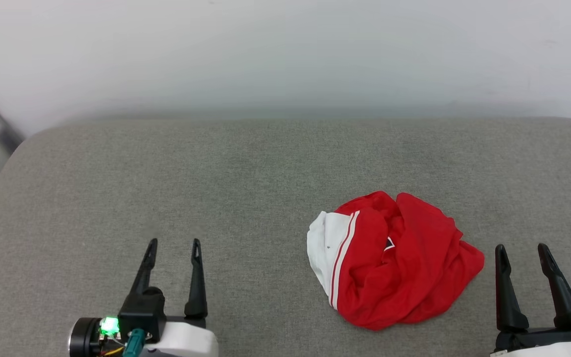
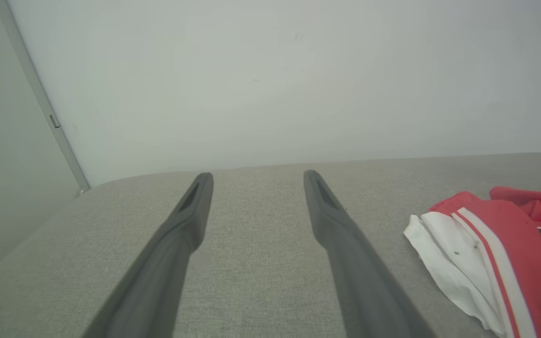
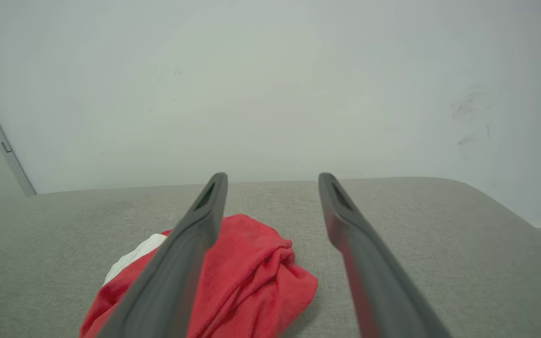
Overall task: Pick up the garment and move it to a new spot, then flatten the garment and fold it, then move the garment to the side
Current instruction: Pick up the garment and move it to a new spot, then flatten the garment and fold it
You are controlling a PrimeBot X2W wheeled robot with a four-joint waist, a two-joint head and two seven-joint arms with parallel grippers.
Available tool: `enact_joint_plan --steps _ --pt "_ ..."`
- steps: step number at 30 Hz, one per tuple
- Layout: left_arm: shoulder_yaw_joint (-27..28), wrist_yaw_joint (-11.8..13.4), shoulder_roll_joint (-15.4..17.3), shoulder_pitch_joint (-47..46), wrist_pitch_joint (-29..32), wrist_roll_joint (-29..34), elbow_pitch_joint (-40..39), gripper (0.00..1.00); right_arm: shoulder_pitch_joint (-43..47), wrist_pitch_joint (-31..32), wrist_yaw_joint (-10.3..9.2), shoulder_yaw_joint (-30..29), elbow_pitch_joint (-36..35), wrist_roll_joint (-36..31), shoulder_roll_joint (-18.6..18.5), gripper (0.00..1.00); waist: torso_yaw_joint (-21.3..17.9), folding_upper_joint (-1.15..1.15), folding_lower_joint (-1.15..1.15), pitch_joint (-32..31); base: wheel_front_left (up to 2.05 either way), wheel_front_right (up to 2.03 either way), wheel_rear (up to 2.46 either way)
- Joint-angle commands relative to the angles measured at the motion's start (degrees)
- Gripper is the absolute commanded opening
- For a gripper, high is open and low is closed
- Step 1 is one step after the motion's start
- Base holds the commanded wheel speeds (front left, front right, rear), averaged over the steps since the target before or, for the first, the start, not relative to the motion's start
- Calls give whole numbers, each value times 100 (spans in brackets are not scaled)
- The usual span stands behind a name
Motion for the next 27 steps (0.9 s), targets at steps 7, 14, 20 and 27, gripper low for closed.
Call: enact_joint_plan --steps 7,14,20,27 --pt "327 -339 -258 259 -15 320 90 100 166 -12 -4 109 65 125 10 100 4 0 0 -87 0 0 0" --pt "640 -631 -520 403 -15 560 178 100 261 -12 -4 209 112 187 10 100 26 0 0 -142 0 0 0" --pt "809 -769 -637 423 -15 685 213 100 253 -12 -4 236 134 197 10 100 35 0 0 -150 0 0 0" --pt "958 -906 -705 268 -15 779 283 100 201 -12 -4 240 138 185 10 100 5 0 0 -131 0 0 0"
